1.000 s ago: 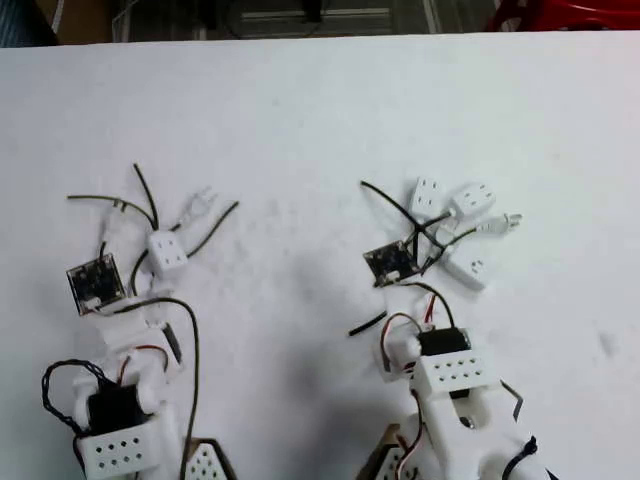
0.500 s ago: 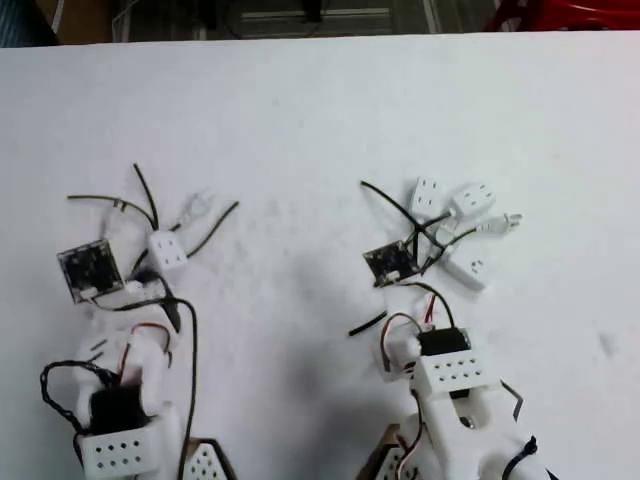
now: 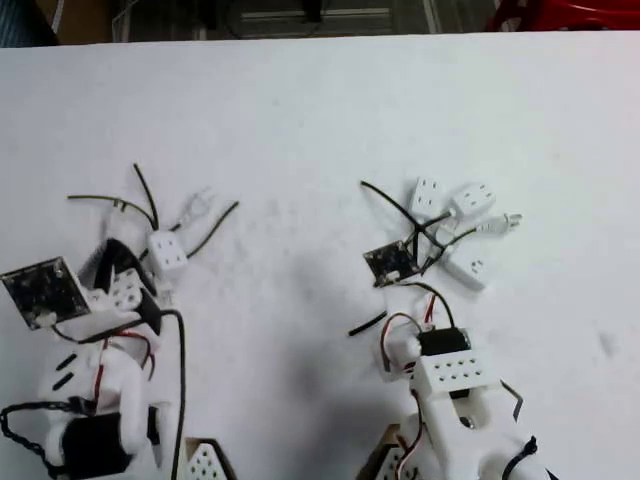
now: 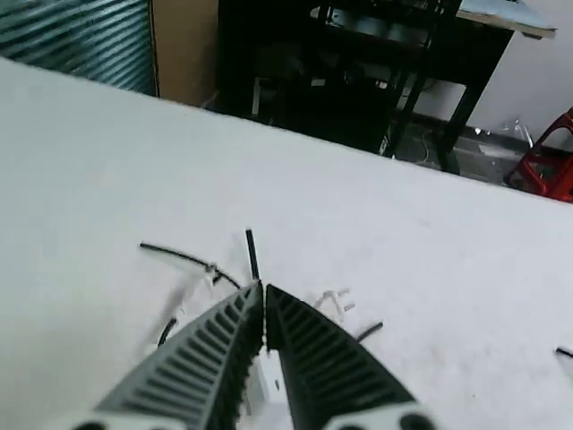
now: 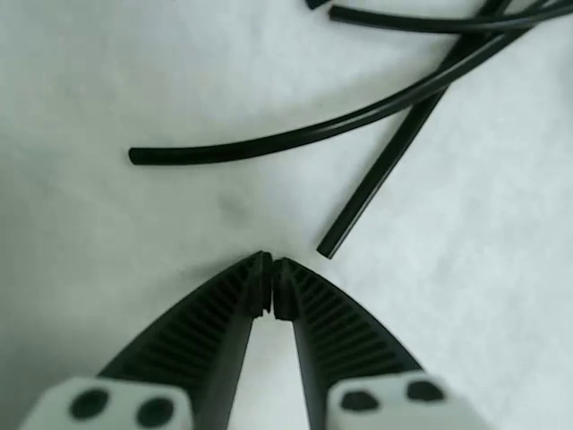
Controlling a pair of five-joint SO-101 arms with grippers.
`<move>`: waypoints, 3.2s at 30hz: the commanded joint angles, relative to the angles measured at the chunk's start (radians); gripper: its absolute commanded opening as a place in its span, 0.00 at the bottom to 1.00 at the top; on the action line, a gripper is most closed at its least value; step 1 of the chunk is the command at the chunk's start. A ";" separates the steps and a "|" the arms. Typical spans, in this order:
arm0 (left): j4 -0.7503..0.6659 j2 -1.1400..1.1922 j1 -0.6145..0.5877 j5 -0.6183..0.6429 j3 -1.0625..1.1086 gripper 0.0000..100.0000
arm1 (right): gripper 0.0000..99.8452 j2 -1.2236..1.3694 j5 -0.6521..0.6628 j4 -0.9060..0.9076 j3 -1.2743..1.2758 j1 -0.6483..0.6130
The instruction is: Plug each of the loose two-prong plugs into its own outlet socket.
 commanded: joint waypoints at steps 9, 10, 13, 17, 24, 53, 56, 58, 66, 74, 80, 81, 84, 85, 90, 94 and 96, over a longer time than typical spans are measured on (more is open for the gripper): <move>-0.035 0.005 0.015 0.003 -0.038 0.02 | 0.02 -0.002 0.000 -0.015 0.005 -0.024; -0.048 0.005 0.012 0.002 -0.054 0.02 | 0.02 -0.002 0.000 -0.015 0.005 -0.024; -0.048 0.005 0.007 -0.104 -0.110 0.02 | 0.02 -0.002 0.000 -0.015 0.005 -0.024; 0.080 0.005 -0.048 -0.417 -0.212 0.02 | 0.02 -0.002 0.000 -0.015 0.005 -0.024; 0.206 0.005 -0.058 -0.924 -0.219 0.02 | 0.02 -0.002 0.000 -0.015 0.005 -0.024; 0.499 1.357 0.008 -0.304 -1.183 0.16 | 0.02 -0.002 0.000 -0.015 0.005 -0.024; 0.588 1.466 0.088 -0.135 -1.221 0.16 | 0.02 -0.002 0.000 -0.015 0.005 -0.024; 0.603 1.529 0.134 -0.063 -1.223 0.16 | 0.02 -0.002 0.000 -0.015 0.005 -0.024; 0.557 1.739 0.153 0.051 -1.223 0.16 | 0.02 -0.002 0.000 -0.015 0.005 -0.024; 0.411 1.910 0.044 0.054 -1.224 0.16 | 0.02 -0.002 0.000 -0.015 0.005 -0.024; 0.387 2.014 0.019 0.054 -1.231 0.16 | 0.02 -0.002 0.000 -0.015 0.005 -0.024; 0.385 2.032 0.019 0.054 -1.232 0.16 | 0.02 -0.002 0.000 -0.015 0.005 -0.024; 0.348 2.086 0.021 0.054 -1.234 0.16 | 0.02 -0.002 0.000 -0.015 0.005 -0.024; 0.331 2.103 0.019 0.054 -1.234 0.16 | 0.02 -0.002 0.000 -0.015 0.005 -0.024; 0.299 2.160 0.019 0.054 -1.234 0.16 | 0.02 -0.002 0.000 -0.015 0.005 -0.024; 0.295 2.166 0.019 0.054 -1.234 0.16 | 0.02 -0.002 0.000 -0.015 0.005 -0.024; 0.295 2.169 0.019 0.054 -1.234 0.16 | 0.02 -0.002 0.000 -0.015 0.005 -0.024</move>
